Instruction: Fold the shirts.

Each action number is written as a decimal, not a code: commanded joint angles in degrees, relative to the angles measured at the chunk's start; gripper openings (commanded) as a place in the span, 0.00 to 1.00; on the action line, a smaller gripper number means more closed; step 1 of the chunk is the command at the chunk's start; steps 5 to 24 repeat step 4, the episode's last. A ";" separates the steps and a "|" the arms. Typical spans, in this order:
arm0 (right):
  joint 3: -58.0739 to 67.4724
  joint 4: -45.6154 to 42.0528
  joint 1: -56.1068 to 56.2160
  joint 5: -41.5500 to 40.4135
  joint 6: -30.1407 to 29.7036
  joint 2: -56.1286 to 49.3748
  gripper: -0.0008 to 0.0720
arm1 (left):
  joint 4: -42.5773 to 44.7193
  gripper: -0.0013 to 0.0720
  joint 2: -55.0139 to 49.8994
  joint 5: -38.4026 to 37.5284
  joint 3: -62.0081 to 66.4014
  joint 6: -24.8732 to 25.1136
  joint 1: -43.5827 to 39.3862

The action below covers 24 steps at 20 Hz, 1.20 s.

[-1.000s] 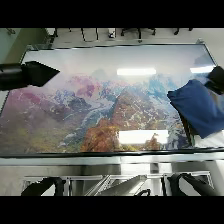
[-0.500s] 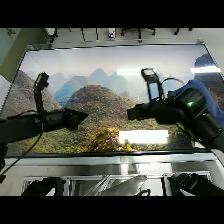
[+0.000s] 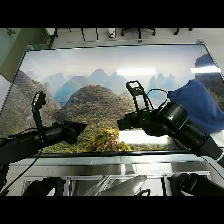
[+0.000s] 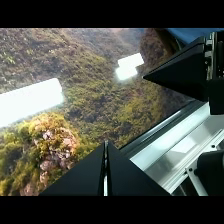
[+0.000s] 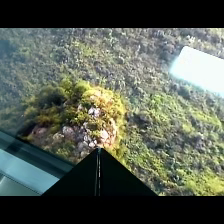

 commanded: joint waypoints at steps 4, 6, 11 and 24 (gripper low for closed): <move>-0.13 0.00 0.24 0.15 0.17 -0.07 0.04 | 0.02 0.03 0.76 -0.35 -0.55 -0.35 -0.04; -0.13 0.00 0.24 0.15 0.17 -0.07 0.04 | 0.02 0.03 0.76 -0.35 -0.55 -0.35 -0.04; -0.13 0.00 0.24 0.15 0.17 -0.07 0.04 | 0.02 0.03 0.76 -0.35 -0.55 -0.35 -0.04; -0.13 0.00 0.24 0.15 0.17 -0.07 0.04 | 0.02 0.03 0.76 -0.35 -0.55 -0.35 -0.04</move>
